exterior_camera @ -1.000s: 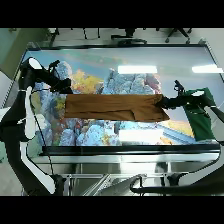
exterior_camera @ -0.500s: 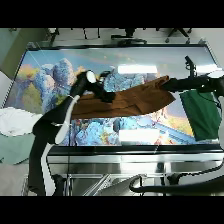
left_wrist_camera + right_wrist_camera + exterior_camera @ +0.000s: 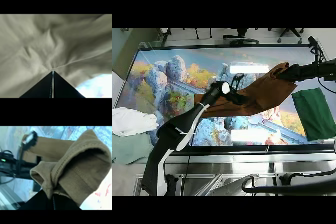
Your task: Fold the shirts.
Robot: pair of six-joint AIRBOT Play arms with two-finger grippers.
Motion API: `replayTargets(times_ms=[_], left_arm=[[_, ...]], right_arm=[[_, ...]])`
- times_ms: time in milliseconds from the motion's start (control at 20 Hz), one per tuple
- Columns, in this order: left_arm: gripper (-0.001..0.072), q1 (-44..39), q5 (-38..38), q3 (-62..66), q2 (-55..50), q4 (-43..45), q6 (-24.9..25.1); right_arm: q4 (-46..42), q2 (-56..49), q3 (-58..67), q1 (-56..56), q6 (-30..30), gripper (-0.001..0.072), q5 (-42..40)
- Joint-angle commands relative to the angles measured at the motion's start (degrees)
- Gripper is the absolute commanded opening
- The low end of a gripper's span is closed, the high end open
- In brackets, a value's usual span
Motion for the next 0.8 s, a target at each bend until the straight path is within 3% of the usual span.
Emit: replayTargets(times_ms=[0, 200, 400, 550, 650, 700, 750], left_arm=[[0.0013, 5.4, -9.3, 3.1, 8.4, 0.0, 0.6], [0.0013, 16.6, -12.1, -2.5, 26.6, 0.0, 1.3], [0.0014, 25.5, -12.9, -5.9, 38.7, 0.0, 1.3], [0.0014, 28.2, -14.3, -5.9, 42.9, 0.0, 1.8], [0.0013, 27.8, -15.2, -5.9, 44.2, 0.1, 3.8], [0.0014, 27.1, -15.7, -5.9, 44.3, 0.1, 4.6], [0.0013, 26.3, -16.3, -5.9, 44.2, 0.2, 5.4]], right_arm=[[0.1, 0.0, 0.5, 0.1, 1.6, 0.0015, -0.4], [0.3, -0.1, 0.5, 6.3, 3.5, 0.0016, -5.7], [0.3, -2.2, 0.5, 23.0, 4.7, 0.0016, -18.5], [0.3, -7.0, 0.5, 38.6, 4.6, 0.0017, -32.9], [0.3, -12.4, 0.5, 49.0, 2.5, 0.0021, -47.8], [0.3, -15.5, 0.5, 53.5, 1.0, 0.0126, -54.8], [0.3, -18.6, 0.5, 57.5, 0.2, 0.0396, -60.7]])
